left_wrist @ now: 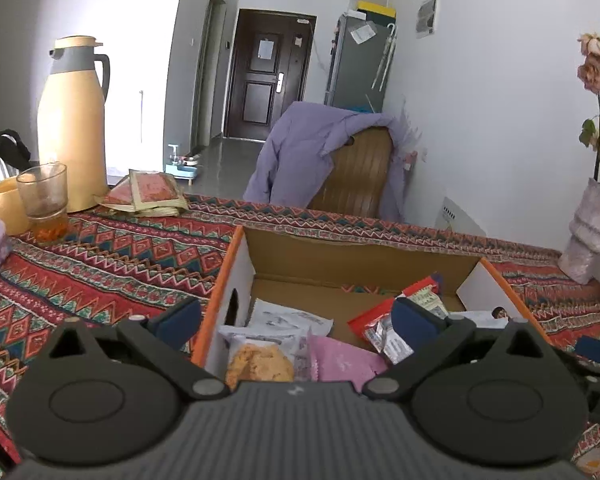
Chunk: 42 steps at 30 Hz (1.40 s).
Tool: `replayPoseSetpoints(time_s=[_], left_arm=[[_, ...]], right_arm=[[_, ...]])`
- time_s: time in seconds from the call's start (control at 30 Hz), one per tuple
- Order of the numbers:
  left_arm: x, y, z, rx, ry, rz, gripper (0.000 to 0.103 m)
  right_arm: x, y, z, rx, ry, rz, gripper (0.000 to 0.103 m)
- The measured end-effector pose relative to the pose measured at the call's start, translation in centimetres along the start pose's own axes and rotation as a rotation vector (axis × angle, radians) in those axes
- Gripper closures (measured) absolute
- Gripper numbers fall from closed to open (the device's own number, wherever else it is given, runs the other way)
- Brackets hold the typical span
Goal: Organize snacks
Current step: 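Withdraw both tools back toward the remaining packets on the bedspread, then grasp a pink packet with the right tool while the left tool grasps a white packet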
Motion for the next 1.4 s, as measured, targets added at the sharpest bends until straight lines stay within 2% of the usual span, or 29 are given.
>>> replayPoseSetpoints(time_s=[0.23,0.33,0.5,0.6,0.8,0.93,1.03,1.3,1.4], left_arm=[[4.1,-1.3,0.7,0.011,-0.043,-0.009,0.000],[5.9,-2.9,0.8,-0.023,-0.058,0.000,0.000],[7.9,-6.3,1.4,-0.054,-0.056,0.059,0.000],[8.7,-8.4,1.6,-0.071,-0.069,0.099,0.000],[8.0,-11.4,2.3,-0.060,-0.059,0.148,0.000],[7.5,-12.3,2.7,-0.050,-0.053,0.163,0.000],[7.2,-12.5,2.8,-0.050,-0.059,0.162,0.000],[7.1,-12.7,2.8,-0.035,-0.076,0.168,0.000],[7.1,-12.7,2.8,-0.038,-0.073,0.167,0.000]], right_arm=[[3.8,-1.8,0.3,0.017,0.027,0.016,0.000],[5.5,-3.3,0.1,0.024,0.022,0.065,0.000],[7.3,-6.2,-0.4,0.040,-0.009,0.117,0.000],[7.5,-8.0,-0.6,0.036,0.008,0.171,0.000],[6.3,-10.2,-0.8,0.070,-0.056,0.252,0.000],[5.6,-11.4,-0.9,0.082,-0.088,0.271,0.009],[5.6,-11.8,-0.8,0.099,-0.110,0.260,0.011],[5.6,-11.8,-0.5,0.117,-0.094,0.232,0.025],[5.2,-11.5,-0.6,0.100,-0.097,0.229,0.024]])
Point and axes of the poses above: each gripper's, at about its wrist camera, not at the fingertips, and x roughly against the way its jaws point, z to its left, y to its top, the point moved 7 cm from there along -x, roughly the way its jaws point, and after that the axes turned 4 degrees about -z, right-handed, at the moved point
